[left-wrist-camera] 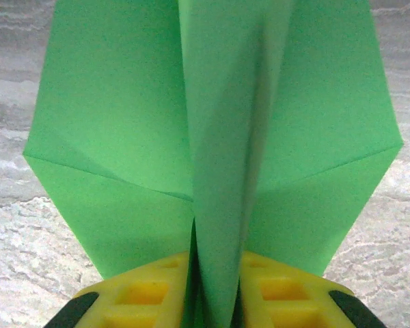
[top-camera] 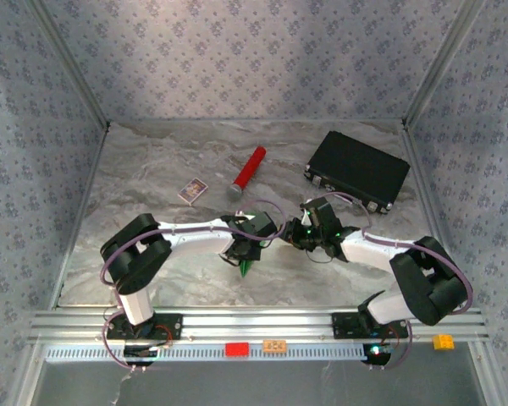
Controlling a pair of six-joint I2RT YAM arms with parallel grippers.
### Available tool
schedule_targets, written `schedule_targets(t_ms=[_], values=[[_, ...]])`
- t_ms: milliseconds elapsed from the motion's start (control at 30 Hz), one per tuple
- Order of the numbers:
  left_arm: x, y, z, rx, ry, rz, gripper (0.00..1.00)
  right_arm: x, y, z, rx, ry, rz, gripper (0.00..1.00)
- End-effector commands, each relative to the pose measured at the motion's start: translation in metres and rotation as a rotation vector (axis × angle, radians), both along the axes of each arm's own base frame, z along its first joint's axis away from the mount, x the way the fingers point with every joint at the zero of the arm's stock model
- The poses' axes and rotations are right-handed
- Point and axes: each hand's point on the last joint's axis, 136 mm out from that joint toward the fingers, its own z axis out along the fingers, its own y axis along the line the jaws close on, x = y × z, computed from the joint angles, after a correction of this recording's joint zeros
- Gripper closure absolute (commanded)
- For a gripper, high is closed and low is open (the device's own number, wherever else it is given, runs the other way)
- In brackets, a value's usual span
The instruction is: Fold a paper plane with a square sheet of paper (pick it up from the middle)
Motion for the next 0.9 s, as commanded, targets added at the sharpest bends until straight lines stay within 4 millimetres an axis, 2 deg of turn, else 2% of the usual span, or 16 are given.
schedule_targets(t_ms=[0, 367, 533, 867], values=[[-0.011, 0.006, -0.013, 0.036, 0.055, 0.012, 0.77, -0.002, -0.005, -0.005, -0.021, 0.001, -0.005, 0.74], [-0.016, 0.011, -0.014, 0.05, 0.062, 0.05, 0.64, -0.004, -0.009, -0.004, -0.029, -0.001, -0.006, 0.73], [-0.016, 0.008, -0.012, 0.067, 0.057, 0.044, 0.64, -0.004, -0.01, -0.005, -0.029, 0.003, -0.007, 0.72], [-0.008, 0.004, 0.016, 0.05, -0.005, 0.066, 0.63, -0.003, -0.018, 0.008, -0.039, -0.023, -0.015, 0.72]])
